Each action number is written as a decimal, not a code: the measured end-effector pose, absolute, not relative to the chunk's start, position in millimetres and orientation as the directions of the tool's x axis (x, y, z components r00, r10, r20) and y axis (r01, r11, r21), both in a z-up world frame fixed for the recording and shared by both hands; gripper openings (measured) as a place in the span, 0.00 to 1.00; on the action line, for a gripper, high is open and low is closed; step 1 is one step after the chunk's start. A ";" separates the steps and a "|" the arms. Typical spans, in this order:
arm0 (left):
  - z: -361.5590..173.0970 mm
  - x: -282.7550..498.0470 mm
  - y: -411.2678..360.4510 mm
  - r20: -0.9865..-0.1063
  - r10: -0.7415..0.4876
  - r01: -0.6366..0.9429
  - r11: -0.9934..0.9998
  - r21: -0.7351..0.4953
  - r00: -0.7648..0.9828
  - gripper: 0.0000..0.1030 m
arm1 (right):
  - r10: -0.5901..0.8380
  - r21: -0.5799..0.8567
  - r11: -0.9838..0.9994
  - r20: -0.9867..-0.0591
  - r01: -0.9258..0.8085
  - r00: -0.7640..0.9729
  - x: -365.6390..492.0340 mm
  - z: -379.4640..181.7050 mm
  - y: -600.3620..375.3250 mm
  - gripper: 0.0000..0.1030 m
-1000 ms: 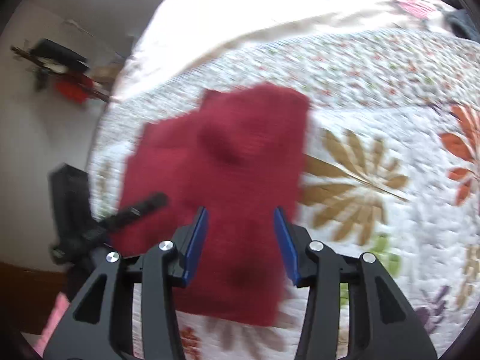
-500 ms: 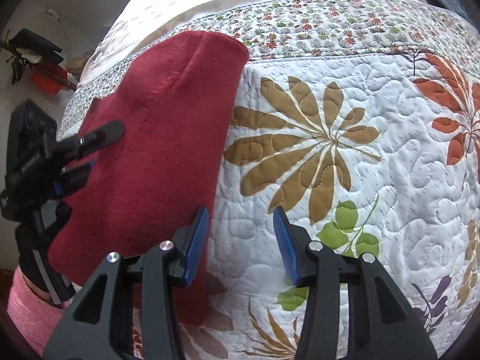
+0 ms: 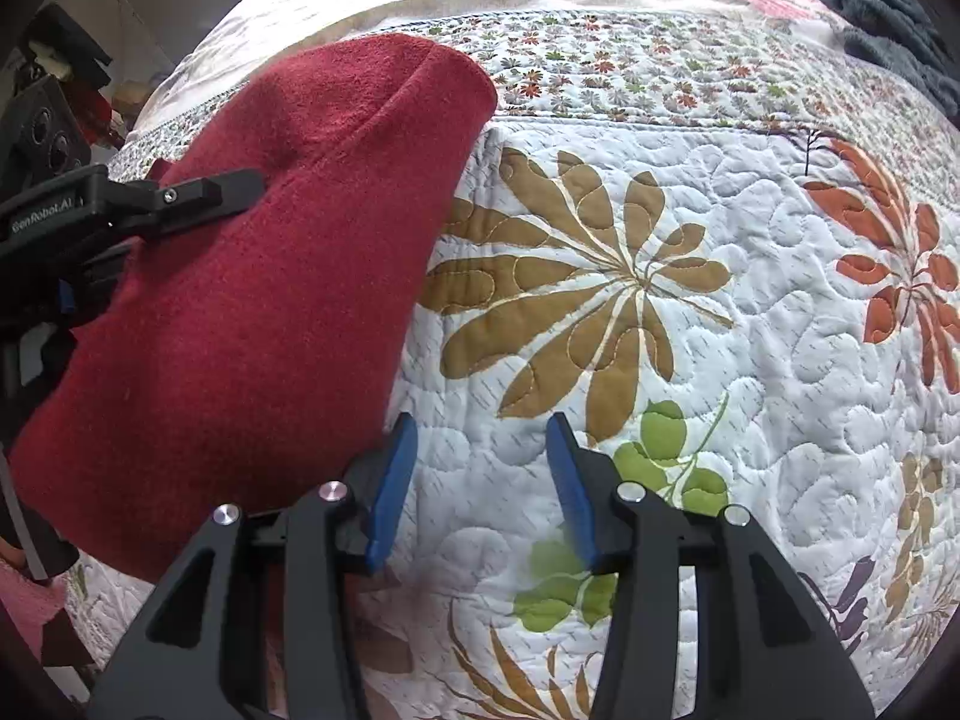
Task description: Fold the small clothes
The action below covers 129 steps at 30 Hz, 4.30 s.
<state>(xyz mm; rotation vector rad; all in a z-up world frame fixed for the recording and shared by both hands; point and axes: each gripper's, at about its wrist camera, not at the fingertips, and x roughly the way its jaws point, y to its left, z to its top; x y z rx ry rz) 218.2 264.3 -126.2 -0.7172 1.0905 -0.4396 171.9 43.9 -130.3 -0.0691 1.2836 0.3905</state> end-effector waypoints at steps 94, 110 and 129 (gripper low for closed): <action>-130.9 36.5 476.9 -0.731 -0.536 -0.155 0.752 -0.641 0.421 0.12 | 0.491 0.474 0.784 -0.868 -0.401 -0.067 94.4 -138.7 166.6 0.17; -71.6 123.2 514.5 -0.763 -0.391 -0.138 0.841 -0.524 0.514 0.40 | 0.495 0.397 0.782 -0.864 -0.481 0.092 163.1 -73.4 176.5 0.44; -78.6 187.4 509.4 -0.781 -0.230 -0.151 0.912 -0.382 0.581 0.12 | 0.445 0.335 0.803 -0.887 -0.493 0.123 194.1 -96.0 211.2 0.44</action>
